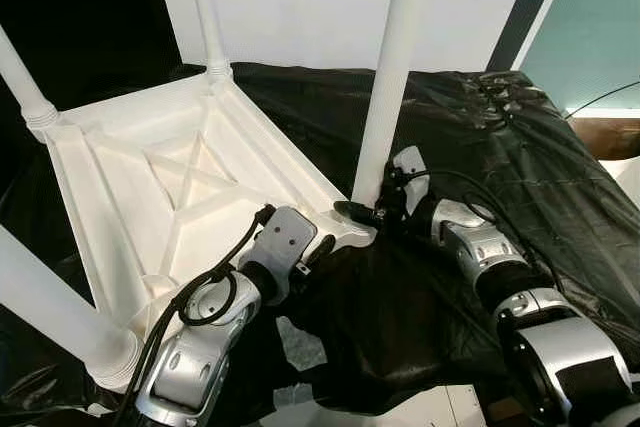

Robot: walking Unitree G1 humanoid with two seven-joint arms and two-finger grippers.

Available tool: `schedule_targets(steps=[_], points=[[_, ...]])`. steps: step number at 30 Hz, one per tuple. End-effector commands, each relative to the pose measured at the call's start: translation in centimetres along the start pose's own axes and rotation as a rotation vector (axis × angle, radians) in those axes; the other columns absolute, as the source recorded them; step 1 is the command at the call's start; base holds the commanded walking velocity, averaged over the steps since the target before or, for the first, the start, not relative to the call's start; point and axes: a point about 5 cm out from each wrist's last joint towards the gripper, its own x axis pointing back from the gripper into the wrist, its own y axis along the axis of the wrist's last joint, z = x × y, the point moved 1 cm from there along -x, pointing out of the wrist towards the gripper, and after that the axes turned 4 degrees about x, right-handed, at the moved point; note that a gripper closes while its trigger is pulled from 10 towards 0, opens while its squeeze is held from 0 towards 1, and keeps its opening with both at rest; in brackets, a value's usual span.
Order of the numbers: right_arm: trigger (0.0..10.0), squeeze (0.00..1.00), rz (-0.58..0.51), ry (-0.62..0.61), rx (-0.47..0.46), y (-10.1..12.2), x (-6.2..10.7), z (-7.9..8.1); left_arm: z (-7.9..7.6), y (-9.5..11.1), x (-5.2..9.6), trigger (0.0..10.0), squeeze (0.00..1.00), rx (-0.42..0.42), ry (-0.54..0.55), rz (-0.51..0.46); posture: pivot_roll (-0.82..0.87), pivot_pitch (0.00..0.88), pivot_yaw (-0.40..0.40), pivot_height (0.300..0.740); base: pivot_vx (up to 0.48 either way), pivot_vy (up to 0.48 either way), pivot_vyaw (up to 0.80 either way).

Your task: Building children table

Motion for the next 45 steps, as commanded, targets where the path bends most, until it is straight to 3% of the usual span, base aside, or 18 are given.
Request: schedule_targets(steps=[1, 9, 14, 16, 19, 23, 28, 29, 30, 35, 36, 41, 45], points=[[0.0, 0.0, 0.052, -0.051, 0.011, -0.7, -0.3, 0.1, 0.0, -0.3, -0.2, 10.0, 0.0, -0.006, 0.013, 0.009, 0.15, 0.0, -0.069, 0.74, 0.0, 0.0, 0.0], [0.0, 0.0, 0.098, -0.326, -0.033, -2.3, -0.2, 1.0, -0.4, -0.5, -0.3, 10.0, 0.0, -0.001, 0.004, 0.013, 0.14, 0.0, -0.069, 0.74, 0.0, 0.0, 0.0], [0.0, 0.0, 0.115, -0.379, -0.062, -2.7, -0.3, 1.6, -0.5, -0.5, -0.4, 10.0, 0.0, 0.002, -0.002, 0.016, 0.14, 0.0, -0.067, 0.74, 0.0, 0.0, 0.0], [0.0, 0.0, 0.122, -0.513, -0.105, -3.0, -0.5, 2.5, -0.6, -0.5, -0.3, 10.0, 0.0, 0.0, -0.011, 0.019, 0.14, 0.0, -0.067, 0.74, 0.0, 0.0, 0.0], [0.0, 0.0, 0.128, -0.6, -0.119, -3.1, -0.5, 2.9, -0.6, -0.6, -0.3, 10.0, 0.0, -0.001, -0.014, 0.02, 0.14, 0.0, -0.067, 0.74, 0.0, 0.0, 0.0], [0.0, 0.0, 0.117, -0.667, -0.205, -3.1, -0.7, 4.1, -0.8, -0.7, -0.2, 10.0, 0.0, 0.002, -0.018, 0.022, 0.14, 0.0, -0.07, 0.74, 0.0, 0.0, 0.0], [0.0, 0.0, 0.101, -0.655, -0.209, -2.8, -0.6, 4.6, -1.0, -0.8, -0.2, 10.0, 0.0, -0.002, -0.028, 0.029, 0.15, 0.0, -0.07, 0.74, 0.0, 0.0, 0.0], [2.1, 0.0, 0.083, -0.637, -0.209, -2.5, -0.7, 4.8, -0.9, -0.8, -0.2, 10.0, 0.0, -0.002, -0.026, 0.03, 0.15, 0.0, -0.07, 0.74, 0.0, 0.0, 0.0], [10.0, 0.0, 0.068, -0.625, -0.208, -2.2, -0.8, 4.9, -0.9, -0.8, -0.1, 10.0, 0.0, -0.001, -0.024, 0.03, 0.15, 0.0, -0.07, 0.74, 0.0, 0.0, 0.0], [10.0, 0.0, 0.034, -0.615, -0.2, -1.5, -0.8, 5.0, -0.9, -0.9, -0.1, 10.0, 0.0, -0.002, -0.024, 0.031, 0.14, 0.0, -0.069, 0.74, 0.0, 0.0, 0.0], [10.0, 1.0, 0.015, -0.613, -0.198, -1.3, -0.5, 4.7, -0.9, -0.9, -0.1, 10.0, 0.0, -0.003, -0.025, 0.031, 0.14, 0.0, -0.067, 0.74, 0.0, 0.0, 0.0], [10.0, 1.0, -0.037, -0.595, -0.194, -0.8, 0.2, 4.1, -0.9, -0.8, -0.1, 10.0, 0.0, -0.012, -0.022, 0.028, 0.14, 0.0, -0.068, 0.74, 0.0, 0.0, 0.0], [10.0, 1.0, -0.077, -0.486, -0.174, -0.6, 1.8, 2.8, -0.9, -0.8, 0.0, 10.0, 0.0, -0.025, -0.02, 0.03, 0.14, 0.0, -0.068, 0.74, 0.0, 0.0, 0.0]])
